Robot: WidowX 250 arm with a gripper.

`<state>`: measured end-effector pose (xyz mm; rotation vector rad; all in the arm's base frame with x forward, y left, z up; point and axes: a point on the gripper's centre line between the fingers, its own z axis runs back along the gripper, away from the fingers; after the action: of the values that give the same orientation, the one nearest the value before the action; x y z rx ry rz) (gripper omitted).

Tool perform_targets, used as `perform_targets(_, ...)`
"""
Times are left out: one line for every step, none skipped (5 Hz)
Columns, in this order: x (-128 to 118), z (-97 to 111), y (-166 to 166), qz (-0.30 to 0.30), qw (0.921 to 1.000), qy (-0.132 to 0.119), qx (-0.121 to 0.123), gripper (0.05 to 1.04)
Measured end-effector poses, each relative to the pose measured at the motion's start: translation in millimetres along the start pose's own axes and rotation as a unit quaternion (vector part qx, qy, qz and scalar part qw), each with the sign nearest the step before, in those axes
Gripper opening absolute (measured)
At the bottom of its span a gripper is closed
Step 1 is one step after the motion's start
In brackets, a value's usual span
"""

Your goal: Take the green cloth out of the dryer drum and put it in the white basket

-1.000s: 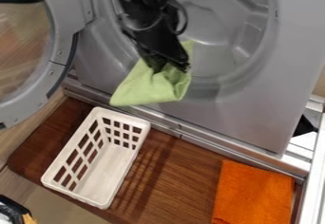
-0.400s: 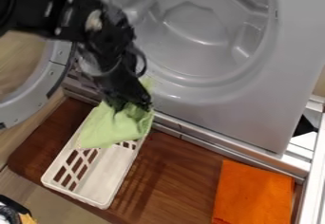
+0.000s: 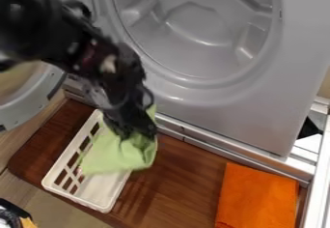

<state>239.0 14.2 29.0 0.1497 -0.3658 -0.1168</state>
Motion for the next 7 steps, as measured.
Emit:
perform_targets(-4.7,-23.1,-2.0,-0.003,0.9997,0.025,0.002,0.05)
perform_targets(-10.4,-39.0,0.7,0.007,0.9993,0.035,0.006,0.05)
perform_targets(-21.0,-55.1,7.0,0.027,0.9981,0.055,0.006,0.05)
perform_targets(-30.1,-70.1,9.2,0.048,0.996,0.076,-0.002,0.066)
perform_targets(-30.4,-75.9,7.3,0.06,0.9949,0.08,-0.015,0.203)
perform_targets(-30.4,-75.4,8.7,0.072,0.9936,0.086,-0.013,0.448)
perform_targets(-23.3,-67.6,8.8,0.077,0.9941,0.075,-0.012,0.754)
